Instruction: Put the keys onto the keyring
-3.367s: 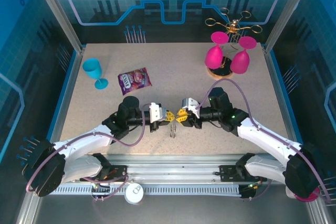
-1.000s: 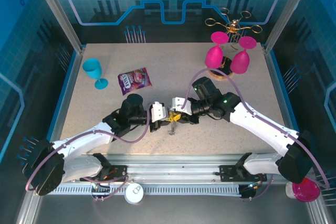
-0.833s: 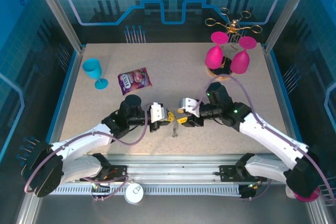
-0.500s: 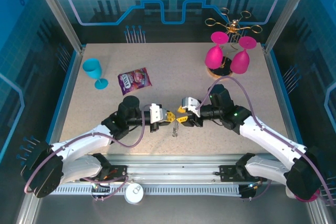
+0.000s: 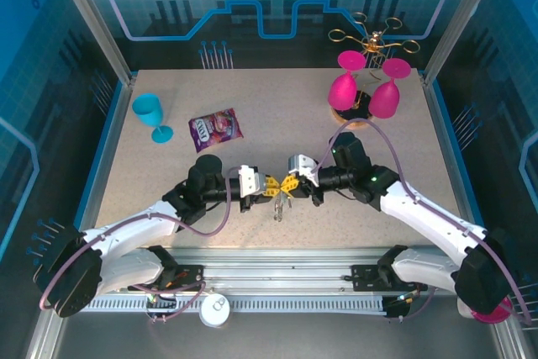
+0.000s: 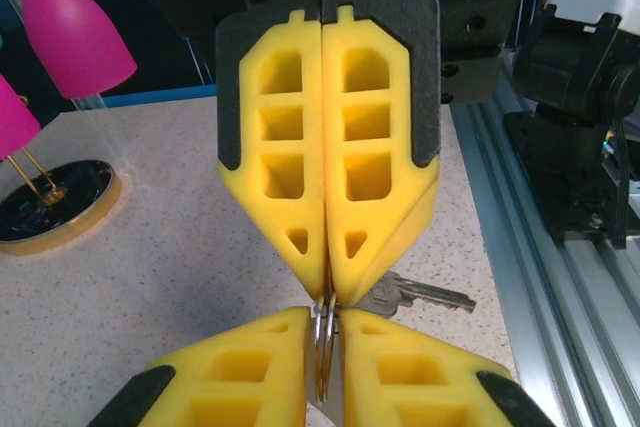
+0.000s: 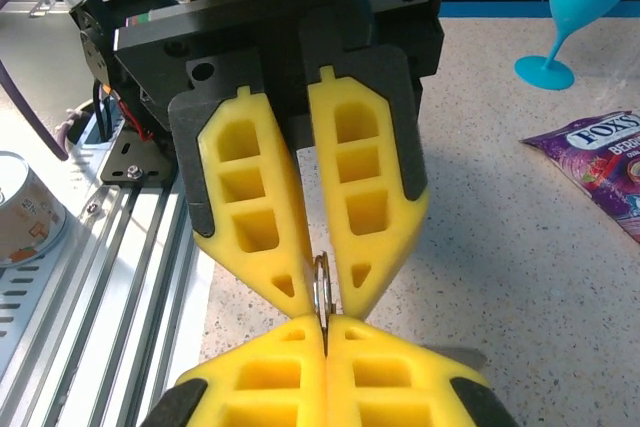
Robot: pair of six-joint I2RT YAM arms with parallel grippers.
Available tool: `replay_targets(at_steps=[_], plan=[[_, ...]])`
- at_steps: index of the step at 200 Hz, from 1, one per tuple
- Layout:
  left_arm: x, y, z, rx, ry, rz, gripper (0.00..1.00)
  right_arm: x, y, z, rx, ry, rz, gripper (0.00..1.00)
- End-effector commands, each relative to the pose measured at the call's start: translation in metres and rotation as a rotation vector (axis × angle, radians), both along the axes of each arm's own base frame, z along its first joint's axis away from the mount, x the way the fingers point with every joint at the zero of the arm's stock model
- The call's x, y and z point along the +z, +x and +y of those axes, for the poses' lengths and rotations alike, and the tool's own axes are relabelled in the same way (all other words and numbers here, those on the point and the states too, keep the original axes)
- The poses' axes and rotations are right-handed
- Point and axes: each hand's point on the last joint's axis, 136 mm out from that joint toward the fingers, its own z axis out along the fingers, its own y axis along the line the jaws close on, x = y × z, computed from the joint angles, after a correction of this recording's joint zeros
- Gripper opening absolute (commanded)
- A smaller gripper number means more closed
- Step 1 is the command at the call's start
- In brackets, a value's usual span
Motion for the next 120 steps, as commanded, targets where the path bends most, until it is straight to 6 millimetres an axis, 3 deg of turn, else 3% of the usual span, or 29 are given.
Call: replay_targets(at_steps=[1, 6, 15, 43, 79, 99, 120], plan=[[0.012, 0.002, -0.003, 0.004, 0.000, -0.029, 0.20, 0.006, -0.003, 0.001, 0.032, -0.040, -0.011, 0.00], [0.011, 0.003, -0.003, 0.007, 0.016, -0.029, 0.19, 0.000, -0.005, 0.001, 0.038, -0.063, -0.001, 0.00], [0.008, 0.004, -0.002, 0.006, 0.046, -0.025, 0.17, 0.008, -0.004, 0.003, 0.048, -0.086, -0.018, 0.00], [0.000, 0.002, -0.001, -0.008, 0.129, -0.014, 0.00, -0.001, -0.010, 0.005, 0.085, -0.219, -0.004, 0.00], [-0.002, 0.001, -0.001, -0.019, 0.160, -0.006, 0.00, 0.003, -0.006, 0.010, 0.084, -0.264, 0.001, 0.00], [0.001, 0.000, 0.000, -0.012, 0.139, -0.024, 0.00, 0.013, 0.009, 0.007, -0.014, -0.171, 0.002, 0.31], [0.004, -0.001, 0.000, -0.012, 0.098, -0.053, 0.00, 0.025, 0.016, -0.002, -0.087, -0.035, 0.024, 0.42]])
